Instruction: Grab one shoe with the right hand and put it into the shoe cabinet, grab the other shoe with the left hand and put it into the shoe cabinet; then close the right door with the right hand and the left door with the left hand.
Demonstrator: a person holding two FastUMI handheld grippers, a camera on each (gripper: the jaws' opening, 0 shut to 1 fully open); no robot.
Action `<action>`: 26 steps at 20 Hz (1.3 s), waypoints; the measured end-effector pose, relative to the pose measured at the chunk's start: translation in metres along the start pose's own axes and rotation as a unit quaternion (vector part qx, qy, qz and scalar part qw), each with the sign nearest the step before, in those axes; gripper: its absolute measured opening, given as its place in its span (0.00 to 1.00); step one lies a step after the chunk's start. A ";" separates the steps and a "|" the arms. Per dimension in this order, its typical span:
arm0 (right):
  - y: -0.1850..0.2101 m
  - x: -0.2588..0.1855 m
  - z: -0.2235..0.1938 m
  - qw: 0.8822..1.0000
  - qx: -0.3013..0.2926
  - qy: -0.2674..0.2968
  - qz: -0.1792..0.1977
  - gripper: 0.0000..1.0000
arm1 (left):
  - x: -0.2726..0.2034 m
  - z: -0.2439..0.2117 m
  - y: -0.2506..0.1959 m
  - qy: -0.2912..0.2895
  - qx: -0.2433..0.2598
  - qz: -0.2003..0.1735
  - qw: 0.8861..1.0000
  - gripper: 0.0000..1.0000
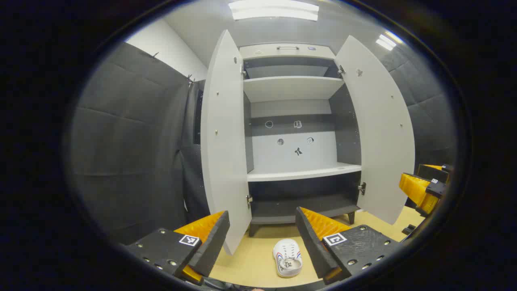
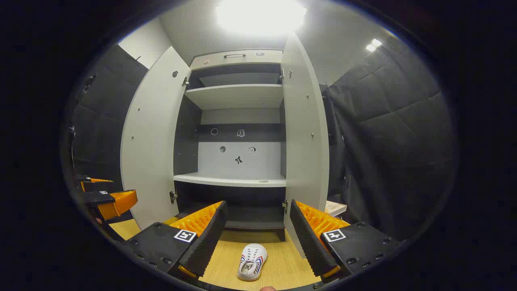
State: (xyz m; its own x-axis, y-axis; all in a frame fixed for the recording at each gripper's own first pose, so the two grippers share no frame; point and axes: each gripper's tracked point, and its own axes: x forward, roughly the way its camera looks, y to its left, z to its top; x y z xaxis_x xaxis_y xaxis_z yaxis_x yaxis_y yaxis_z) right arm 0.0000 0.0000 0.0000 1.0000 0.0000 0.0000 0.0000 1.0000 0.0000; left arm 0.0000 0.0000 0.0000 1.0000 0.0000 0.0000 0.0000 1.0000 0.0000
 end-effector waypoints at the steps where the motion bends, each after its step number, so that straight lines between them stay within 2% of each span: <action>1: -0.001 0.000 0.000 1.000 -0.001 -0.001 0.000 0.98 | 0.000 0.000 0.001 0.000 0.001 0.001 1.000 0.94; 6: 0.002 0.003 0.000 1.000 0.004 -0.001 0.002 0.98 | 0.000 0.005 0.002 -0.005 0.010 0.000 1.000 0.94; 7: 0.003 0.003 0.000 1.000 0.004 -0.001 0.003 0.95 | -0.001 0.006 0.003 -0.006 0.011 0.001 1.000 0.94; 8: 0.004 0.004 0.000 1.000 0.003 -0.001 0.003 0.98 | 0.000 0.006 0.002 -0.007 0.012 0.001 1.000 0.94; 16: 0.007 0.016 -0.007 1.000 0.001 0.010 0.003 0.98 | 0.000 0.008 0.006 -0.013 0.014 0.003 1.000 0.94; 23: 0.015 0.055 -0.036 0.999 0.016 0.047 0.009 0.98 | 0.007 0.009 0.007 -0.012 0.025 0.008 1.000 0.94; 24: 0.017 0.063 -0.044 0.998 0.016 0.056 0.011 0.95 | 0.008 0.009 0.008 -0.012 0.027 0.010 1.000 0.94; 26: 0.021 0.080 -0.060 0.997 0.014 0.078 0.018 0.98 | 0.010 0.007 0.010 -0.010 0.027 0.014 0.999 0.94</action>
State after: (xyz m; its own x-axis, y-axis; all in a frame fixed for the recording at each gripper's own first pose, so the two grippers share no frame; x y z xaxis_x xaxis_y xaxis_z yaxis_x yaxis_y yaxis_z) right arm 0.0798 0.0214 -0.0602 0.9872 0.0384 -0.1551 -0.0341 0.9990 0.0305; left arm 0.0101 0.0096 0.0069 0.9994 0.0280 0.0199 -0.0290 0.9981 0.0545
